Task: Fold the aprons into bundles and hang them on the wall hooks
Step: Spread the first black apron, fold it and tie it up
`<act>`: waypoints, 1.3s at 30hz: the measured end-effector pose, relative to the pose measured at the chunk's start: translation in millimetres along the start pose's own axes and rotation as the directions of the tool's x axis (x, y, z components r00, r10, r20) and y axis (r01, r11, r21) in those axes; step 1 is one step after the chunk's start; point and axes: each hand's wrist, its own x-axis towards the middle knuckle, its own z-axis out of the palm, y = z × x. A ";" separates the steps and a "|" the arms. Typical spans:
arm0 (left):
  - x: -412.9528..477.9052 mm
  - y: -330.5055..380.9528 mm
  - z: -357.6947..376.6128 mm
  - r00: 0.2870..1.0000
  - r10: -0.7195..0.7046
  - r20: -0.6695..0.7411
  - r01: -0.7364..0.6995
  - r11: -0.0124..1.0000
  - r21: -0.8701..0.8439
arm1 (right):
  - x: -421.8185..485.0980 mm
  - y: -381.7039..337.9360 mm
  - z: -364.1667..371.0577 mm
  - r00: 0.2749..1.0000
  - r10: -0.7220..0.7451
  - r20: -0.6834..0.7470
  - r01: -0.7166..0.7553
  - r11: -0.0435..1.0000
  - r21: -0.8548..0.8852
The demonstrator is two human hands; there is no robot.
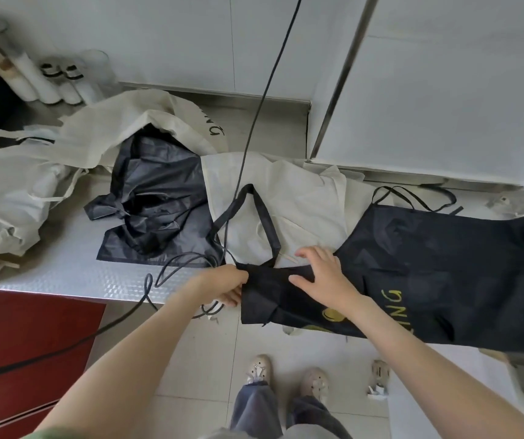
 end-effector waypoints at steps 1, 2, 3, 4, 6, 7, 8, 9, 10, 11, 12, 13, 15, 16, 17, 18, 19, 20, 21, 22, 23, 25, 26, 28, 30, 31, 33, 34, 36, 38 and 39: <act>-1.0 -1.2 1.5 1.000 0.010 0.006 -0.010 1.000 -0.025 | -7.9 4.1 2.2 1.000 -0.004 -0.007 0.004 1.000 0.012; -3.6 -2.4 2.9 1.000 0.026 0.011 -0.025 0.998 -0.060 | -16.5 6.5 5.1 1.000 -0.024 -0.003 0.024 1.000 0.020; -6.7 -4.2 3.5 0.999 0.045 0.007 -0.044 0.992 -0.117 | -25.3 7.4 8.8 0.998 -0.055 0.019 0.055 0.998 0.015; -8.9 -6.1 3.3 0.998 0.059 -0.002 -0.058 0.980 -0.192 | -33.6 7.0 13.5 0.993 -0.094 0.069 0.095 0.995 -0.003; -12.2 -10.2 2.0 0.997 0.077 0.021 -0.066 0.941 -0.331 | -47.1 7.1 27.6 0.967 -0.152 0.205 0.176 0.978 -0.108; -14.0 -12.6 3.7 0.994 0.097 0.055 -0.070 0.926 -0.370 | -53.0 9.2 35.7 0.956 -0.156 0.249 0.205 0.961 -0.187; -14.5 -14.2 3.6 0.988 0.125 0.091 -0.083 0.923 -0.375 | -53.7 10.3 42.2 0.953 -0.154 0.260 0.221 0.942 -0.252; -14.7 -16.4 6.1 0.979 0.157 0.127 -0.105 0.934 -0.340 | -55.2 12.2 46.3 0.956 -0.147 0.252 0.219 0.933 -0.285; -14.4 -17.6 8.8 0.971 0.179 0.156 -0.132 0.952 -0.276 | -55.1 13.8 48.6 0.961 -0.137 0.240 0.206 0.934 -0.291; -14.3 -18.4 12.4 0.967 0.188 0.172 -0.153 0.968 -0.199 | -54.6 15.3 50.4 0.964 -0.130 0.232 0.194 0.941 -0.279; -13.0 -19.0 15.5 0.969 0.184 0.166 -0.165 0.978 -0.125 | -54.2 16.3 50.9 0.964 -0.132 0.231 0.194 0.943 -0.272; -11.2 -20.2 16.8 0.974 0.172 0.145 -0.164 0.984 -0.069 | -53.9 17.2 51.4 0.962 -0.141 0.233 0.204 0.941 -0.271; -10.0 -20.5 16.1 0.983 0.142 0.117 -0.140 0.990 -0.025 | -54.1 19.2 52.1 0.960 -0.153 0.236 0.219 0.933 -0.286; -11.2 -19.4 14.6 0.986 0.127 0.109 -0.126 0.992 -0.022 | -54.9 20.0 52.0 0.960 -0.143 0.243 0.213 0.932 -0.293; -12.7 -18.5 12.7 0.988 0.116 0.105 -0.114 0.993 -0.024 | -56.0 20.7 51.9 0.961 -0.130 0.245 0.202 0.933 -0.298; -13.9 -17.7 11.5 0.989 0.108 0.104 -0.105 0.994 -0.036 | -57.0 21.8 51.9 0.963 -0.117 0.242 0.189 0.935 -0.300; -15.0 -17.1 11.3 0.988 0.108 0.112 -0.100 0.992 -0.081 | -58.1 23.0 51.7 0.966 -0.108 0.234 0.176 0.940 -0.291; -16.7 -16.2 11.4 0.986 0.117 0.122 -0.097 0.983 -0.154 | -59.0 23.6 51.2 0.969 -0.103 0.226 0.165 0.947 -0.277; -18.8 -15.2 12.2 0.983 0.129 0.133 -0.095 0.967 -0.236 | -59.1 24.9 51.3 0.970 -0.104 0.220 0.161 0.952 -0.260; -20.4 -13.7 13.0 0.981 0.134 0.138 -0.088 0.951 -0.296 | -59.1 26.3 51.0 0.969 -0.107 0.221 0.161 0.957 -0.242; -21.1 -12.7 14.0 0.982 0.135 0.134 -0.083 0.938 -0.337 | -58.9 27.5 50.5 0.968 -0.111 0.224 0.162 0.960 -0.226; -16.8 -11.0 19.0 0.988 0.128 0.092 -0.086 0.927 -0.365 | -59.4 30.3 47.6 0.968 -0.113 0.223 0.160 0.966 -0.205; -15.8 -9.2 21.7 0.991 0.124 0.053 -0.097 0.930 -0.355 | -59.5 31.3 45.7 0.970 -0.109 0.216 0.153 0.968 -0.198; -9.5 -4.7 28.7 0.987 0.130 -0.093 -0.149 0.961 -0.233 | -59.5 33.8 42.1 0.975 -0.095 0.200 0.137 0.968 -0.212; -7.2 0.7 35.8 0.957 0.166 -0.239 -0.150 0.985 0.083 | -60.0 36.1 41.6 0.973 -0.078 0.215 0.134 0.956 -0.261; -9.3 3.5 38.7 0.937 0.185 -0.295 -0.104 0.957 0.270 | -60.4 37.3 42.4 0.968 -0.068 0.243 0.139 0.948 -0.287; -13.4 5.7 41.3 0.918 0.225 -0.327 -0.026 0.856 0.516 | -61.4 37.4 40.9 0.945 -0.037 0.326 0.144 0.939 -0.311; -14.1 4.8 40.5 0.921 0.220 -0.321 0.000 0.825 0.565 | -61.0 36.8 38.1 0.931 -0.019 0.365 0.141 0.940 -0.310; -14.6 1.2 36.5 0.930 0.193 -0.312 0.037 0.796 0.604 | -56.2 33.7 27.0 0.918 0.006 0.397 0.116 0.953 -0.281; -12.0 -1.7 31.7 0.939 0.181 -0.292 0.010 0.835 0.550 | -47.1 31.5 15.5 0.938 0.005 0.346 0.064 0.980 -0.188; -11.8 -1.0 30.8 0.943 0.184 -0.276 -0.041 0.890 0.455 | -41.5 31.7 10.9 0.953 0.004 0.302 0.044 0.987 -0.152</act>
